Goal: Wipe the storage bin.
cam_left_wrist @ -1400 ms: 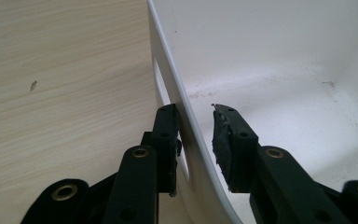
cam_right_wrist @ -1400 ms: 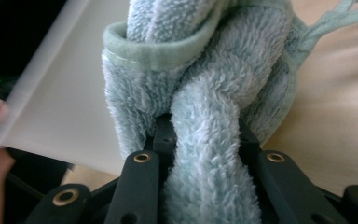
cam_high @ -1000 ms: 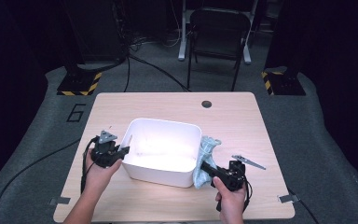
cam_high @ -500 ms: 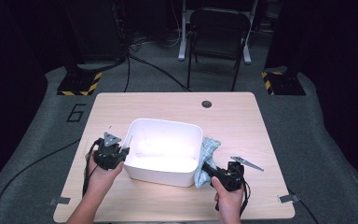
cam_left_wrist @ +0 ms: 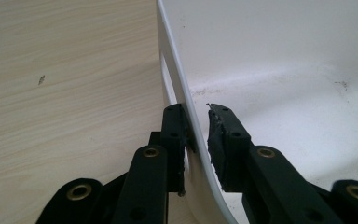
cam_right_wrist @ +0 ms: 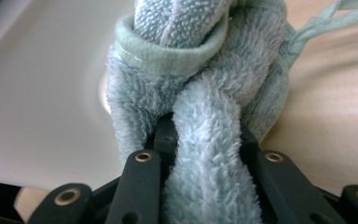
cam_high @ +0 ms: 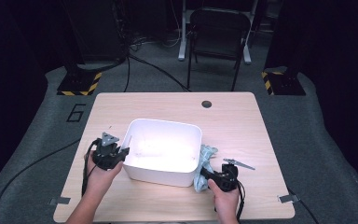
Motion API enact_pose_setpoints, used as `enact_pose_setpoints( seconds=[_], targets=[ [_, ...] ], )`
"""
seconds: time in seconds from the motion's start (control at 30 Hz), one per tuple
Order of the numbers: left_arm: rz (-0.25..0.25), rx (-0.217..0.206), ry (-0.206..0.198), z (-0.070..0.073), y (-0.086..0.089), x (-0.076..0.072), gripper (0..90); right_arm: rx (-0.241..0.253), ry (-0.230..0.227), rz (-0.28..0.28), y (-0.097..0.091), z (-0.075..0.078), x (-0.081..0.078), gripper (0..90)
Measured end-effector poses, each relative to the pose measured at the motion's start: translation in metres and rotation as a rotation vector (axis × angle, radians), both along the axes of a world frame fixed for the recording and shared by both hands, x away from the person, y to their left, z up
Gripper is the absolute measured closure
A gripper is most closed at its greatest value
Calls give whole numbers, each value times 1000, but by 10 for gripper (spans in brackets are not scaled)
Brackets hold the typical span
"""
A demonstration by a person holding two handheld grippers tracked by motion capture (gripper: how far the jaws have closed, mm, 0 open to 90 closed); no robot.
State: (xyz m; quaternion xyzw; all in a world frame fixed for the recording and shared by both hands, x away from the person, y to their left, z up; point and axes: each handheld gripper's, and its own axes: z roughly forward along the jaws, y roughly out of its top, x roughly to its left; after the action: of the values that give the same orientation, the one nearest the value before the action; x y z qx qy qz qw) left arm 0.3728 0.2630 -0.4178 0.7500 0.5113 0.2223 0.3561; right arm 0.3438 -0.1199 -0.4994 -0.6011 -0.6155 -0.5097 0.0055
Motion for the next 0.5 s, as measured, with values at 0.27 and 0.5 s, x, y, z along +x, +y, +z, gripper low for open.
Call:
enact_pose_setpoints(
  seconds=[0.27, 0.5],
  targets=[
    [-11, 3, 19, 2, 0, -1, 735, -22, 74, 17, -1, -22, 9, 706],
    [-49, -5, 66, 5, -5, -8, 682, 37, 122, -10, -16, -23, 16, 696]
  ],
)
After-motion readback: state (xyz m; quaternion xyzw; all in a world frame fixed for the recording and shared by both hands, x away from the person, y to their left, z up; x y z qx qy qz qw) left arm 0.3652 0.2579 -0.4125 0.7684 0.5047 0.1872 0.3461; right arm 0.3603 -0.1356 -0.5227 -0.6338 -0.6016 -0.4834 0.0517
